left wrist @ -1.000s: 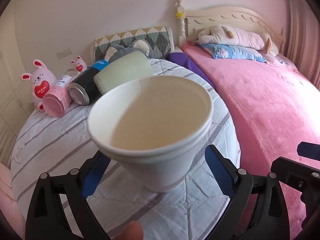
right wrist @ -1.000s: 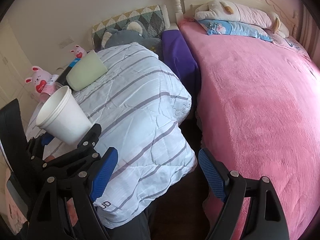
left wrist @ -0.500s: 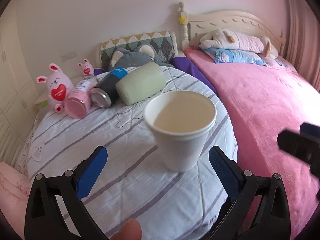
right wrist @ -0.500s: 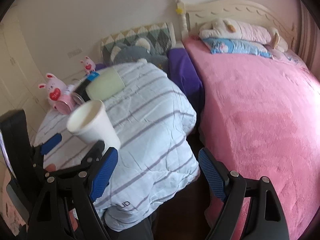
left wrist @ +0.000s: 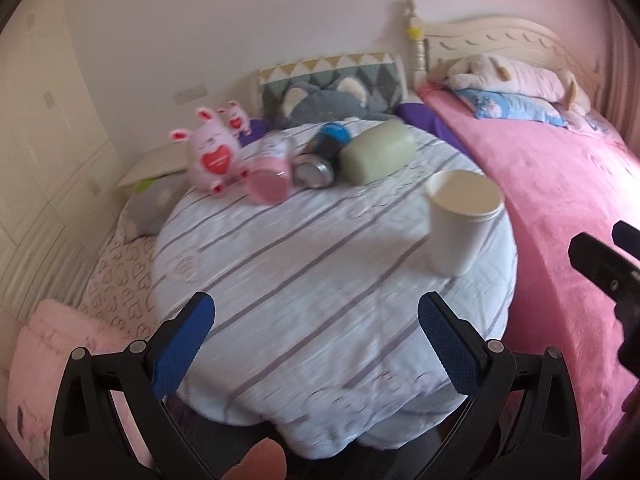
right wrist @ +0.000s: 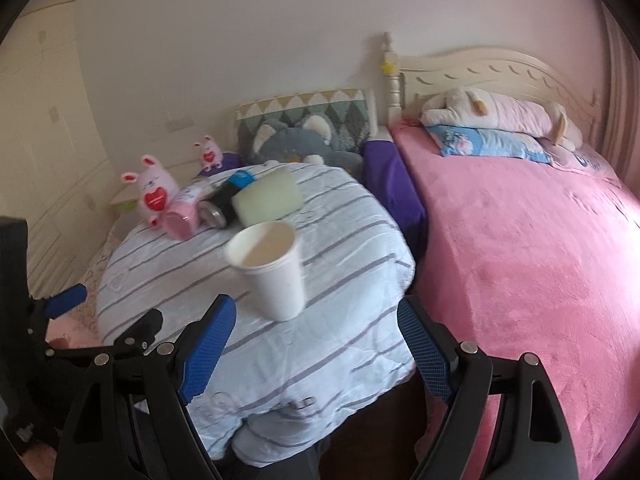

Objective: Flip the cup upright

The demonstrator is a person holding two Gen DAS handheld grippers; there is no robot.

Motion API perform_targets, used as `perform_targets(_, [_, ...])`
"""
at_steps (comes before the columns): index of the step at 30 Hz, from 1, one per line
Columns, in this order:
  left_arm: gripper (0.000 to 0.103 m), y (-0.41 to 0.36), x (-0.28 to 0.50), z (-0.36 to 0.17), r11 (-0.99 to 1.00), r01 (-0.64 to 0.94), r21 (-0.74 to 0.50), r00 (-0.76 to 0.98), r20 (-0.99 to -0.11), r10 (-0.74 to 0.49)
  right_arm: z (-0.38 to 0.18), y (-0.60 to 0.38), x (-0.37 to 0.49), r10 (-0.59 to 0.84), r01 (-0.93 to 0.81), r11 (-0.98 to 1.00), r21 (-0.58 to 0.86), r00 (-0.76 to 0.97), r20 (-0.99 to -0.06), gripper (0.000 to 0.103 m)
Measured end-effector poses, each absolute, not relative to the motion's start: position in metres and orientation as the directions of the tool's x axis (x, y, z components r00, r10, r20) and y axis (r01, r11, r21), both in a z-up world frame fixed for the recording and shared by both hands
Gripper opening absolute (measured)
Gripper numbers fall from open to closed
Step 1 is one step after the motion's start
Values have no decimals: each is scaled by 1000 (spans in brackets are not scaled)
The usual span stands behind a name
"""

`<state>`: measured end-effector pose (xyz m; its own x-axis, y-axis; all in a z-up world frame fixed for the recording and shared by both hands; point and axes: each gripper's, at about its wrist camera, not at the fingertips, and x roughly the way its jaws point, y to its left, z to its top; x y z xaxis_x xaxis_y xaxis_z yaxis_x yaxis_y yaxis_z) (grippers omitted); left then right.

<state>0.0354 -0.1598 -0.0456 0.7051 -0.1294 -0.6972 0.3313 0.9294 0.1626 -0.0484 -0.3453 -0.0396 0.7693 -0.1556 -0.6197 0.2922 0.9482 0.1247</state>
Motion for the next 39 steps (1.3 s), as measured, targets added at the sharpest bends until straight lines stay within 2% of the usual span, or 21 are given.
perform_targets(12, [103,-108,25,-31,936,318,149,721,-679,-137,-36,-293,-52,-154,277,955,109,774,-614,84])
perform_targets(39, [103,-102,15,-25,941,310,138,735,-663,-145,-30,-280,-53,-164,273,958,89,775,-611,84])
